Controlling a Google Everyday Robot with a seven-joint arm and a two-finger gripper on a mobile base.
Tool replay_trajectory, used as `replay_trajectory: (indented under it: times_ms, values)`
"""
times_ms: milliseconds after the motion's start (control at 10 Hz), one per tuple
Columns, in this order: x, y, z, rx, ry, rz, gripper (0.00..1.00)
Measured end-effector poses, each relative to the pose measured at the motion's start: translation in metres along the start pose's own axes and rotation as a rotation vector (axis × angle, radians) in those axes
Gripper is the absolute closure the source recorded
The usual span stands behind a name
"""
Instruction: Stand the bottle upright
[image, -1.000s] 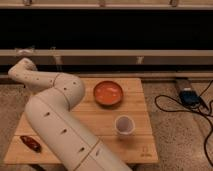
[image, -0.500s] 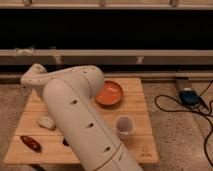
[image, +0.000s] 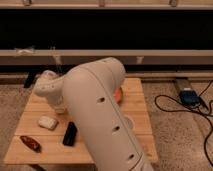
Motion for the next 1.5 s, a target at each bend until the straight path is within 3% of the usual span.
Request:
replay_trajectory:
  times_ms: [700,1000,1300,1500]
  values:
    - [0.036,-0.056,-0.022,-0.021,0.012,-0.092,0.24]
    - [0.043,-0.094,-0.03,-0.038,0.037,-0.165,0.2]
    - [0.053,-0.165,-0.039,-0.053,0.068,-0.282,0.2]
    - [0.057,-0.193,-0.044,-0.046,0.09,-0.37,0.2]
